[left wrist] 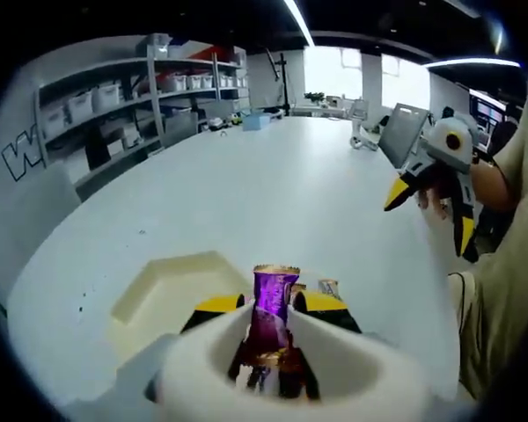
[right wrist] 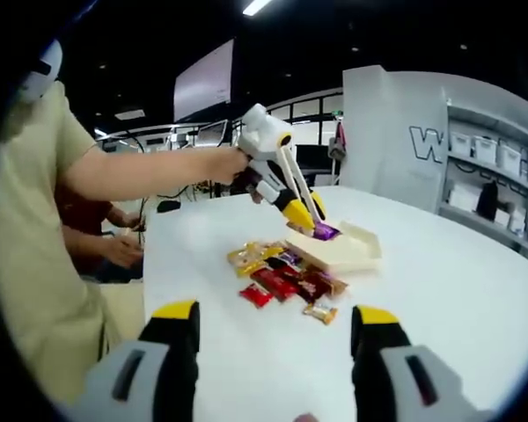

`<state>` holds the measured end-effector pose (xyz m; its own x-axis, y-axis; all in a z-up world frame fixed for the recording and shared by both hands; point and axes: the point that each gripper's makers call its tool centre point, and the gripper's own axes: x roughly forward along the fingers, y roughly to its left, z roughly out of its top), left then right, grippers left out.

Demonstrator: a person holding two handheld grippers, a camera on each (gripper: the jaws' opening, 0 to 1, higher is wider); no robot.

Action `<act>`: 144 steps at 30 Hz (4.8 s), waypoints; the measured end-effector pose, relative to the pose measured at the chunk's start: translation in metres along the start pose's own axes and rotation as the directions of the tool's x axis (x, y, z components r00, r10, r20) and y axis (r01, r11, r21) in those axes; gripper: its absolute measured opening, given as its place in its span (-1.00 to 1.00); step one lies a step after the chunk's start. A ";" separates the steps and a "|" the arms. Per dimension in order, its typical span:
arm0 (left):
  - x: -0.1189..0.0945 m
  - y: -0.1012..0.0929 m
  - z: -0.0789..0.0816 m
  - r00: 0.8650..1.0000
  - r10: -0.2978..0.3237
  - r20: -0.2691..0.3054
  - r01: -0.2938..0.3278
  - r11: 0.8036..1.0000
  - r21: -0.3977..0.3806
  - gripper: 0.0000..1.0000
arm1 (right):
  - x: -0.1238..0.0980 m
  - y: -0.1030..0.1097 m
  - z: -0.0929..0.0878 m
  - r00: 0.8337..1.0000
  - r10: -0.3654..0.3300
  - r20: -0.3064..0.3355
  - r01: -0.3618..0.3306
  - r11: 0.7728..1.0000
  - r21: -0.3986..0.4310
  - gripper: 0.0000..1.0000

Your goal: Place the target food into the container with the food tongs after gripping and lifting it, then release it inside without dropping or visibly crushing the food.

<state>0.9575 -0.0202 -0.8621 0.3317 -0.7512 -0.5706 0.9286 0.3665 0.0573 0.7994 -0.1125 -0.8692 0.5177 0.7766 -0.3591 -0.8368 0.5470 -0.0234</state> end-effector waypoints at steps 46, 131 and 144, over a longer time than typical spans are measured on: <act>0.014 0.057 -0.004 0.999 0.042 -0.030 -0.043 0.999 -0.008 -0.55 | -0.004 -0.011 -0.003 1.000 -0.019 -0.001 0.019 0.999 0.026 0.36; -0.002 0.095 -0.006 0.986 0.162 -0.036 -0.162 0.987 0.025 -0.53 | -0.006 -0.011 0.006 1.000 -0.025 0.017 0.025 1.000 0.009 0.35; -0.028 0.066 0.000 0.986 0.168 0.004 -0.168 0.985 0.048 -0.53 | -0.005 -0.004 0.010 1.000 -0.018 0.022 0.018 1.000 -0.001 0.35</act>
<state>1.0098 0.0250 -0.8426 0.4835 -0.6815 -0.5493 0.8668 0.4604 0.1917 0.8016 -0.1155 -0.8584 0.5368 0.7730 -0.3381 -0.8273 0.5609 -0.0311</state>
